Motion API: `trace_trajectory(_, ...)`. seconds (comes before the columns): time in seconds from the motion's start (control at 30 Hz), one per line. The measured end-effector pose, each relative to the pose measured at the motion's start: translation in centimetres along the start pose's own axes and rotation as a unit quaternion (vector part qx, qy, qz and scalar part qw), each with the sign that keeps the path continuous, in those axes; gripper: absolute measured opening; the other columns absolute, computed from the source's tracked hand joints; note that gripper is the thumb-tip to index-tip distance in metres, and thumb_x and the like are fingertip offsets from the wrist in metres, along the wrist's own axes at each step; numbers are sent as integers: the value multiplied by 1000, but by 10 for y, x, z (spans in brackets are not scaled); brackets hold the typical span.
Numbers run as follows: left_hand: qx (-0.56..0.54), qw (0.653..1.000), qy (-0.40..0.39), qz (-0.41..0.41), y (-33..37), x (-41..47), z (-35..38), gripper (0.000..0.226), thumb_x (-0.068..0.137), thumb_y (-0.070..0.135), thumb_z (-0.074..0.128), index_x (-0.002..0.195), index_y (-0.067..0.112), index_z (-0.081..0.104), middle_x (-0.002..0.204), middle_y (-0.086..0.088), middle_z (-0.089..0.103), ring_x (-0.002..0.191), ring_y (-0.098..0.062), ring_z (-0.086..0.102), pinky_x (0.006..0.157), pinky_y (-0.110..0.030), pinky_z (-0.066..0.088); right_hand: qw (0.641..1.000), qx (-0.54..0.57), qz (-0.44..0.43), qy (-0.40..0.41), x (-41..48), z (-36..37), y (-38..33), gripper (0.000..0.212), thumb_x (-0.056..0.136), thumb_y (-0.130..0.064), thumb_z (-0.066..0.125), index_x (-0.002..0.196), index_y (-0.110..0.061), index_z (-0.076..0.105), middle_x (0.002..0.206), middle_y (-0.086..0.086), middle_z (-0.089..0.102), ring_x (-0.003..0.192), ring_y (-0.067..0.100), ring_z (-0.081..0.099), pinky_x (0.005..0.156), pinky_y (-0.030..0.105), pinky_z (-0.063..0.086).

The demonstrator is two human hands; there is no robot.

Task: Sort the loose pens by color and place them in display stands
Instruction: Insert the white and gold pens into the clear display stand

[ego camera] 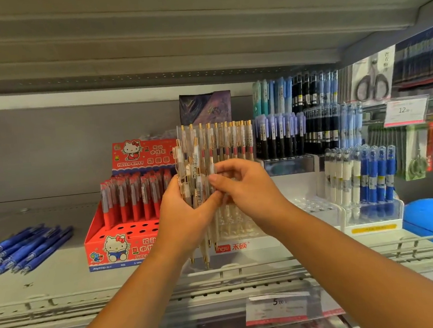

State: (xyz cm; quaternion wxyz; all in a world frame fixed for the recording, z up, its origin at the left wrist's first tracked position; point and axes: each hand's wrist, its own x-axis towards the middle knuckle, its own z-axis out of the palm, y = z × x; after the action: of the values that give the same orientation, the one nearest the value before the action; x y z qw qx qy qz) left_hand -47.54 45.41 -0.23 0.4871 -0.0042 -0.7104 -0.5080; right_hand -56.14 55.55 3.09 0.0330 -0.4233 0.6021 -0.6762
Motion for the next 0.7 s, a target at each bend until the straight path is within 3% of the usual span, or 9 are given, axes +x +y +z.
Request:
trace_trajectory(0.17,29,999,12,3,3,-2,-1,42,82,14,77,96,44,50,86,52,56,84,29,53,61,8,35,995,-51,-33,82,7,-20,5,24,94,-13,62,114,-24,56,98,2,64,78,11,67,58,24,58)
trace_trajectory(0.33,38,999,16,-16,-4,1,-3,38,83,4,70,100,35,56,87,30,68,78,10,65,57,0,45,974,-128,-94,160,14,-45,14,28,94,-15,62,113,-32,50,92,-6,61,78,11,65,68,40,61)
trace_trajectory(0.5,44,998,22,-27,-6,1,-4,40,81,4,67,107,33,57,88,24,70,74,3,67,58,-10,49,958,-150,-115,215,20,-58,25,25,95,-11,61,111,-27,51,90,-11,61,81,-3,61,74,39,60)
trace_trajectory(0.6,45,998,22,-27,-6,0,-4,41,80,3,66,105,34,56,88,25,69,74,6,65,58,-9,49,957,-158,-113,215,20,-60,30,23,95,-9,60,110,-24,52,90,-11,61,82,0,61,76,40,59)
trace_trajectory(0.7,41,998,23,-31,-5,0,-3,44,80,3,66,113,30,57,90,21,70,80,3,66,68,-17,48,958,-174,-111,197,21,-59,34,22,95,-8,61,108,-24,52,89,-11,61,81,3,61,75,41,59)
